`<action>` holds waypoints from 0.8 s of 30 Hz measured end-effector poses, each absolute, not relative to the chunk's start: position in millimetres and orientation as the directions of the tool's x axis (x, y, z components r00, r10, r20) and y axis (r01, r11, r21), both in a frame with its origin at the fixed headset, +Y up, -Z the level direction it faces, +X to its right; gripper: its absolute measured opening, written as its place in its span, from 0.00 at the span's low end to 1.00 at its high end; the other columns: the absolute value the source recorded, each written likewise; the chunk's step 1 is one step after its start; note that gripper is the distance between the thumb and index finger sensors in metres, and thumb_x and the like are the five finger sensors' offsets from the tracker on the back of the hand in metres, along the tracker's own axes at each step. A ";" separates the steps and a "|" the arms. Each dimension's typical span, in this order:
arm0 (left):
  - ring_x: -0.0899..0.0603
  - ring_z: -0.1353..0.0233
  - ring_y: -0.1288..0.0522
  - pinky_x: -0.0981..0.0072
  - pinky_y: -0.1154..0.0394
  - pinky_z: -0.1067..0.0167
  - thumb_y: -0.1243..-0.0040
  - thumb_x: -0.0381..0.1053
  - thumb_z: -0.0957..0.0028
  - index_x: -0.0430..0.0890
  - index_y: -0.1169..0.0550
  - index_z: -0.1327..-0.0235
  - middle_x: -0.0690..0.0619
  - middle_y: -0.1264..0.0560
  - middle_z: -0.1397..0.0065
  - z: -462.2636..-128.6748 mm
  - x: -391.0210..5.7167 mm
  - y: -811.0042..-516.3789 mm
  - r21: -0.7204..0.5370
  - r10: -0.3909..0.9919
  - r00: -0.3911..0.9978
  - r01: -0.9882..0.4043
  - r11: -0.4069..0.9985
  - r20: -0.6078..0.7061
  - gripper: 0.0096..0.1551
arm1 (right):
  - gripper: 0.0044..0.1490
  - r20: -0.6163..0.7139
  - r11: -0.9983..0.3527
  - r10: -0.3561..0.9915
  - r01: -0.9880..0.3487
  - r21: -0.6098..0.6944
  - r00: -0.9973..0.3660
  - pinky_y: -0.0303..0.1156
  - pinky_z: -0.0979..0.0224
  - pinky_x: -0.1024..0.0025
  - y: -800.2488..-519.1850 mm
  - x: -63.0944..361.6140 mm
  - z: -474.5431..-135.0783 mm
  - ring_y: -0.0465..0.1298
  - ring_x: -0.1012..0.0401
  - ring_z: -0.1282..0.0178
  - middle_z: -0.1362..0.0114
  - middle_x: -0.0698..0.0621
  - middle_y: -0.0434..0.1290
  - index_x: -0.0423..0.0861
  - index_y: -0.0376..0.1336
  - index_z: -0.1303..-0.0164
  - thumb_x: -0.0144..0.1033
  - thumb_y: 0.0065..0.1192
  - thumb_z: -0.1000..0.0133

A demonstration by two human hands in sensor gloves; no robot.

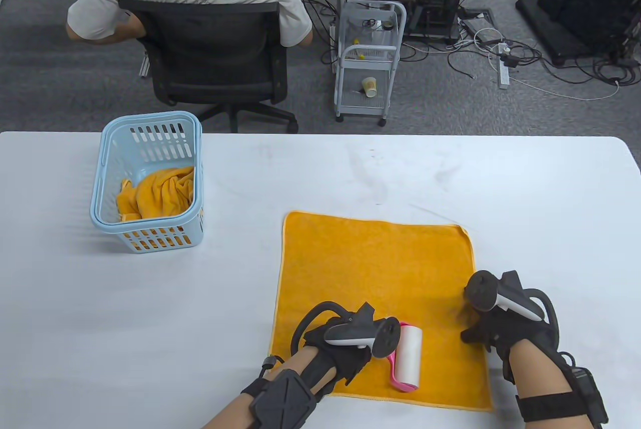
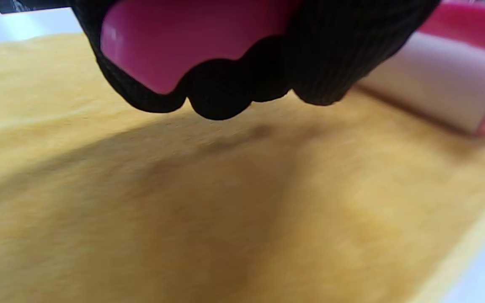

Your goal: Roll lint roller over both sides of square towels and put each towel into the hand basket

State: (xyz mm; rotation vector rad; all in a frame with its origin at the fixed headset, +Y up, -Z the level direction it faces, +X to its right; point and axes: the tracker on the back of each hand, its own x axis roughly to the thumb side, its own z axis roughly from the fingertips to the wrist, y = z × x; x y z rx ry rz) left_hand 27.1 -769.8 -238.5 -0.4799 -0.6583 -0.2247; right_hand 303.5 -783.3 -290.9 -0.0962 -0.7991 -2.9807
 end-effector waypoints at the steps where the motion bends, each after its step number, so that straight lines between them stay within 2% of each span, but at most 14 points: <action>1: 0.45 0.39 0.19 0.43 0.22 0.35 0.34 0.51 0.46 0.61 0.34 0.38 0.58 0.24 0.35 -240.7 20.2 -767.9 -0.332 -0.092 0.775 0.370 0.868 0.625 0.27 | 0.64 0.074 -0.865 -0.035 0.068 0.498 -0.997 0.49 0.25 0.26 -783.3 303.5 -290.8 0.44 0.33 0.16 0.13 0.36 0.47 0.45 0.47 0.14 0.59 0.78 0.52; 7: 0.44 0.39 0.18 0.41 0.22 0.33 0.32 0.49 0.46 0.63 0.30 0.43 0.58 0.23 0.36 -253.2 -41.9 -752.7 -0.287 -0.384 0.773 0.570 0.770 0.504 0.22 | 0.64 0.074 -0.865 -0.036 0.068 0.497 -0.997 0.49 0.25 0.26 -783.4 303.2 -290.9 0.44 0.33 0.16 0.13 0.35 0.47 0.45 0.47 0.14 0.58 0.78 0.52; 10: 0.44 0.39 0.18 0.40 0.23 0.33 0.32 0.49 0.46 0.63 0.30 0.43 0.58 0.23 0.36 -259.0 -69.3 -742.7 -0.301 -0.453 0.768 0.610 0.733 0.454 0.22 | 0.64 0.075 -0.866 -0.039 0.072 0.496 -0.996 0.49 0.25 0.26 -783.5 303.0 -290.8 0.44 0.33 0.16 0.13 0.35 0.47 0.45 0.47 0.14 0.59 0.78 0.52; 11: 0.44 0.39 0.18 0.39 0.23 0.33 0.32 0.49 0.46 0.64 0.30 0.42 0.58 0.23 0.35 -260.9 -73.2 -740.0 -0.314 -0.436 0.778 0.596 0.739 0.452 0.23 | 0.64 0.074 -0.866 -0.039 0.071 0.496 -0.996 0.49 0.25 0.26 -783.5 303.1 -290.7 0.44 0.33 0.16 0.13 0.35 0.47 0.45 0.47 0.14 0.58 0.78 0.52; 14: 0.45 0.40 0.19 0.41 0.22 0.35 0.33 0.50 0.45 0.61 0.35 0.35 0.57 0.25 0.34 -269.7 -72.3 -736.4 -0.414 -0.236 0.866 0.429 0.803 0.441 0.28 | 0.64 0.072 -0.866 -0.038 0.068 0.495 -0.997 0.49 0.25 0.26 -783.6 303.1 -290.1 0.44 0.33 0.16 0.13 0.35 0.47 0.45 0.47 0.14 0.58 0.77 0.52; 18: 0.46 0.39 0.20 0.44 0.21 0.36 0.33 0.53 0.47 0.59 0.39 0.31 0.57 0.28 0.32 -281.5 -37.7 -741.2 -0.422 0.029 0.889 0.188 0.887 0.458 0.35 | 0.64 0.070 -0.867 -0.037 0.067 0.495 -0.997 0.49 0.25 0.27 -784.0 303.3 -289.5 0.45 0.33 0.16 0.13 0.35 0.47 0.45 0.47 0.14 0.58 0.77 0.52; 21: 0.45 0.37 0.21 0.45 0.22 0.35 0.35 0.54 0.46 0.58 0.40 0.30 0.56 0.29 0.31 -288.5 -13.3 -753.3 -0.427 0.069 0.875 0.164 0.889 0.479 0.35 | 0.64 0.069 -0.867 -0.034 0.064 0.494 -0.997 0.49 0.25 0.27 -784.1 303.5 -289.0 0.45 0.33 0.16 0.13 0.35 0.47 0.45 0.47 0.14 0.58 0.77 0.52; 24: 0.44 0.37 0.21 0.44 0.23 0.34 0.36 0.54 0.46 0.59 0.39 0.31 0.56 0.29 0.31 -295.3 -4.1 -762.3 -0.393 -0.006 0.873 0.225 0.892 0.487 0.33 | 0.64 0.070 -0.867 -0.036 0.066 0.494 -0.997 0.50 0.25 0.27 -784.1 303.6 -288.8 0.45 0.33 0.16 0.13 0.35 0.47 0.45 0.47 0.14 0.59 0.77 0.52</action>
